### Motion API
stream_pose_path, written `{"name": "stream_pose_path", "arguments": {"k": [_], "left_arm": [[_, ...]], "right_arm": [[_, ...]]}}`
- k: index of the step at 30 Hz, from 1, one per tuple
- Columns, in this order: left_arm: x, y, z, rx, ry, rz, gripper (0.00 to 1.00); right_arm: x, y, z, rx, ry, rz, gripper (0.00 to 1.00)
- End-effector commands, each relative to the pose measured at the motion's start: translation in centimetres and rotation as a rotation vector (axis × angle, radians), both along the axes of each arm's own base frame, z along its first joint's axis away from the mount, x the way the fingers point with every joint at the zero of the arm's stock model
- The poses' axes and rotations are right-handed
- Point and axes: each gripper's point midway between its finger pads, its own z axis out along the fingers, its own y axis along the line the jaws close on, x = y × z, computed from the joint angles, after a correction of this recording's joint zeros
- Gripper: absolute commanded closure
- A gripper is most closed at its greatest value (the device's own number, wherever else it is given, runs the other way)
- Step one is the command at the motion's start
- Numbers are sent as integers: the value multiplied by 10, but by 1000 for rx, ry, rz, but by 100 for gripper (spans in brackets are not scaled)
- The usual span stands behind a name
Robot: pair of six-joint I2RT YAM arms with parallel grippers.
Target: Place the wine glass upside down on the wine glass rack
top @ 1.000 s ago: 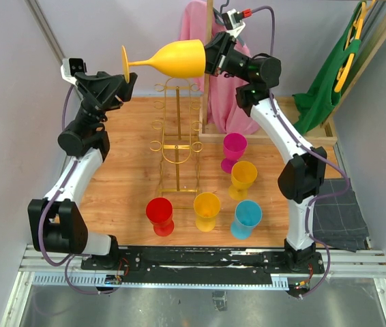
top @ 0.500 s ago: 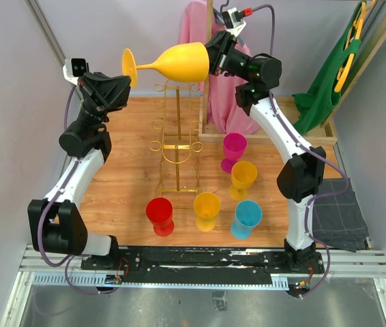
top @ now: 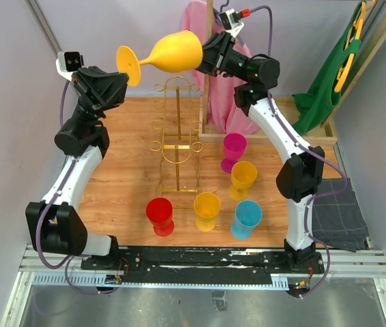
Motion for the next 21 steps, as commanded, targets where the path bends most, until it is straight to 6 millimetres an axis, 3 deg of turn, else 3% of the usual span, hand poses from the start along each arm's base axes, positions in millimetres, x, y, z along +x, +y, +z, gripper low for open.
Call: {"name": "stream_pose_path", "arguments": {"k": [1, 5, 9, 14, 21], "left_arm": [[-73, 25, 22, -106, -139, -237, 100], [-75, 26, 25, -112, -157, -234, 100], [-74, 29, 30, -117, -176, -221, 100], [-74, 33, 36, -115, -209, -190, 100], [-56, 41, 31, -127, -179, -148, 100]], "right_arm": [[-16, -14, 17, 29, -93, -7, 69], [-16, -19, 15, 23, -94, -13, 58], [-14, -26, 12, 15, -92, -29, 58], [-28, -38, 18, -5, -126, -57, 56], [-42, -47, 18, -53, -155, -111, 56]]}}
